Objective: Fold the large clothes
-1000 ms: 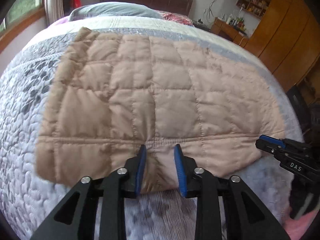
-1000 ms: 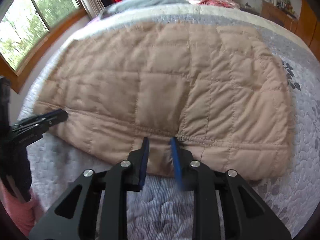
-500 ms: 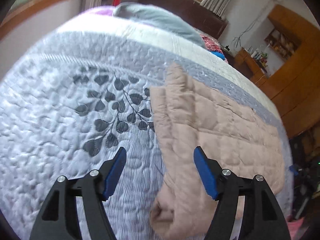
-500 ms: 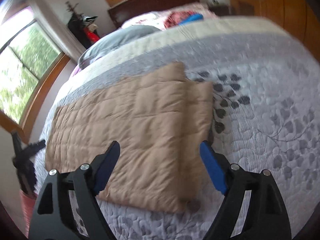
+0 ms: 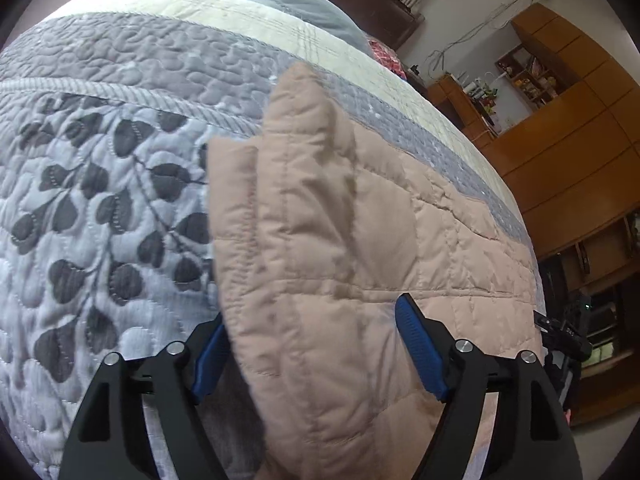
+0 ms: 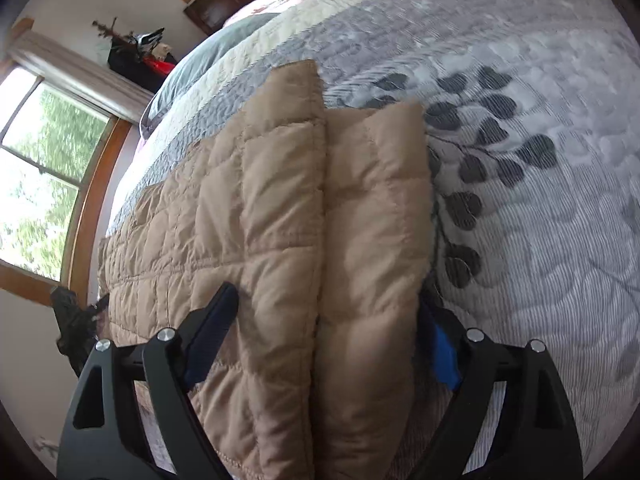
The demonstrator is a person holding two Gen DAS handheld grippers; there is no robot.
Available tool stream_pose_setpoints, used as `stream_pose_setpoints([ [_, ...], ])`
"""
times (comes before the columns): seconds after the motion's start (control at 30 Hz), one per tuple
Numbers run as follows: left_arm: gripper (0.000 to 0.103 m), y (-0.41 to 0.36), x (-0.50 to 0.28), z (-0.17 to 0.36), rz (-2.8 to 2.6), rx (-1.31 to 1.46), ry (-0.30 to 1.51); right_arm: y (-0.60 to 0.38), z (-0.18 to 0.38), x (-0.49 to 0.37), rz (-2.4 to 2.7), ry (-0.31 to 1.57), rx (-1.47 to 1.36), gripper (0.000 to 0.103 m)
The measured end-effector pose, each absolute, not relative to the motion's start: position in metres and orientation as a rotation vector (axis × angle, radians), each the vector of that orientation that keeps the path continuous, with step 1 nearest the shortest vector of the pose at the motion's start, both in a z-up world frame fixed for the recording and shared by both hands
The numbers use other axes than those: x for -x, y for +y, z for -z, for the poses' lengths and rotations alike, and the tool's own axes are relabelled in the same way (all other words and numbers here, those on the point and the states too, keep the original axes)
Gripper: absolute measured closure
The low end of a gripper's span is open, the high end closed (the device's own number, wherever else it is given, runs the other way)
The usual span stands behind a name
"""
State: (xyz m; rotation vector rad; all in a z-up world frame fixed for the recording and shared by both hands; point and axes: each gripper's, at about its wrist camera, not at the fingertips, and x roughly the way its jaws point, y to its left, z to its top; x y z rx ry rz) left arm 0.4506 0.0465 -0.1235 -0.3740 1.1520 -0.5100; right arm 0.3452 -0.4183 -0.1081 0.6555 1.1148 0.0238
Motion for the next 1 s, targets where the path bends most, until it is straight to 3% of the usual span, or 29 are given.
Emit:
stream_pose_setpoints([
  [0.03,0.040,0.042,-0.451,0.123,0.521,0.376,1.159,-0.414,0.108,-0.348,-0.046,1.114,-0.644,0.047],
  [0.07,0.054,0.037,-0.450,0.122,0.530,0.382,1.164,-0.410,0.105,-0.349,-0.070,1.106,-0.631,0.055],
  [0.13,0.069,0.032,-0.446,0.119,0.531,0.393,1.160,-0.405,0.099,-0.347,-0.097,1.090,-0.623,0.078],
  [0.23,0.083,0.028,-0.442,0.112,0.516,0.388,1.140,-0.398,0.083,-0.342,-0.109,1.061,-0.603,0.087],
  [0.37,0.089,0.030,-0.435,0.095,0.512,0.416,1.104,-0.396,0.056,-0.329,-0.139,1.011,-0.592,0.089],
  [0.73,0.090,0.059,-0.363,0.010,0.539,0.396,0.962,-0.360,-0.024,-0.265,-0.313,0.920,-0.519,0.089],
  [0.9,0.089,0.090,-0.323,0.000,0.523,0.373,0.938,-0.339,-0.019,-0.245,-0.366,0.948,-0.499,0.089],
  [1.0,0.089,0.101,-0.311,0.021,0.499,0.354,0.976,-0.332,0.000,-0.244,-0.367,0.992,-0.503,0.088],
])
